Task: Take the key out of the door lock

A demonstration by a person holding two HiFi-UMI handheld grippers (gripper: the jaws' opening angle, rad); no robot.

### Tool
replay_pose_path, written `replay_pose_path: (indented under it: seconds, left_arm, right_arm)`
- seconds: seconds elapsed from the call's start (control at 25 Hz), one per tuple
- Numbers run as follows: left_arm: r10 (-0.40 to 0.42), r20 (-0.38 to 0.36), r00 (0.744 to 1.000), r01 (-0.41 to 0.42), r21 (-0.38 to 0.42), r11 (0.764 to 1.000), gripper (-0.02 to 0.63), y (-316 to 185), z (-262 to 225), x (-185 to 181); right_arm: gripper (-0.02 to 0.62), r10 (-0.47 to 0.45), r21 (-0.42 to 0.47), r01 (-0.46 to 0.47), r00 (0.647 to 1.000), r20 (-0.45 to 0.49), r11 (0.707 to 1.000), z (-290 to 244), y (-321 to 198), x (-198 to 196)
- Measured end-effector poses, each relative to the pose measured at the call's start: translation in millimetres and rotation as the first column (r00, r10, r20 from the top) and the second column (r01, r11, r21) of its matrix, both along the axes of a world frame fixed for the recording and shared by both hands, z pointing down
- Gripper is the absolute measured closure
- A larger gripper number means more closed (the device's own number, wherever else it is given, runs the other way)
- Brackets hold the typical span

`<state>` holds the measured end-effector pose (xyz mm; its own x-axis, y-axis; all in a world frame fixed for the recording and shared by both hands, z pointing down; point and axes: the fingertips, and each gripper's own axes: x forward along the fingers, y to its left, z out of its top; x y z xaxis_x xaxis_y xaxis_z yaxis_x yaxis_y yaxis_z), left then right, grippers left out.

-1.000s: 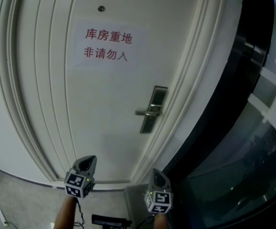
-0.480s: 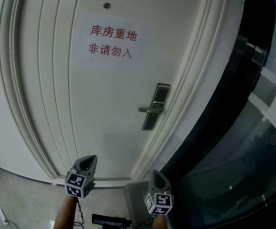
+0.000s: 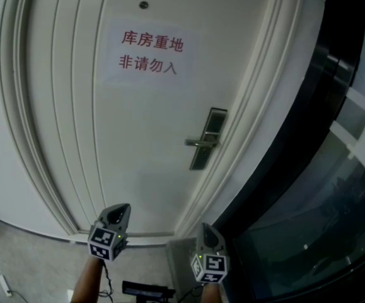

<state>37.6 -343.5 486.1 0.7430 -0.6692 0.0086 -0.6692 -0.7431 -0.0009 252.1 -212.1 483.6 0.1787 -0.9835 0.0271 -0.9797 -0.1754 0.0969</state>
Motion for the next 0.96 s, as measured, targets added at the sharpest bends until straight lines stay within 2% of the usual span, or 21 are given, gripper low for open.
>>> replay_pose_path:
  seconds: [0.96]
  left_arm:
    - [-0.014, 0.008, 1.000, 0.014, 0.012, 1.000, 0.598, 3.6, -5.1, -5.5]
  right_arm:
    - [0.575, -0.007, 0.018, 0.007, 1.000, 0.001, 1.000, -8.7, 5.5, -2.9]
